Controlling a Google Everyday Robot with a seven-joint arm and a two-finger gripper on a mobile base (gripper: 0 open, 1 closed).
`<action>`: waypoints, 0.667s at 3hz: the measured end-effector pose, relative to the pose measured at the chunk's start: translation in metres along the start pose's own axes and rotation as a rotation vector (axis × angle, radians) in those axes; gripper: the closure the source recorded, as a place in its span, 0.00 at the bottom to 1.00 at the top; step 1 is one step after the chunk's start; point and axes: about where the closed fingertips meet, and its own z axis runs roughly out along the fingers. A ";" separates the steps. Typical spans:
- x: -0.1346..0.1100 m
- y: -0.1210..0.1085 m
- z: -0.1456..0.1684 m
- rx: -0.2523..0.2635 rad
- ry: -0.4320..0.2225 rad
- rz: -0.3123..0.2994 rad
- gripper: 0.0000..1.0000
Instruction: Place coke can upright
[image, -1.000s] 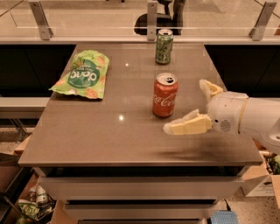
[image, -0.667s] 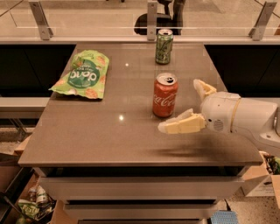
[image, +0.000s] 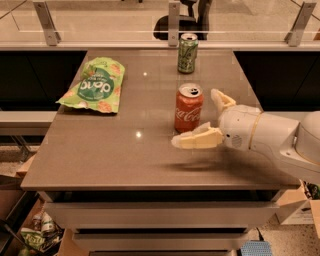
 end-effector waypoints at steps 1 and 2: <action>0.001 0.000 0.014 -0.020 -0.032 0.003 0.00; 0.001 0.000 0.026 -0.042 -0.053 0.003 0.00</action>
Offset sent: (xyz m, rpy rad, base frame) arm 0.0249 0.0272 -0.0101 0.0702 -0.0268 0.0630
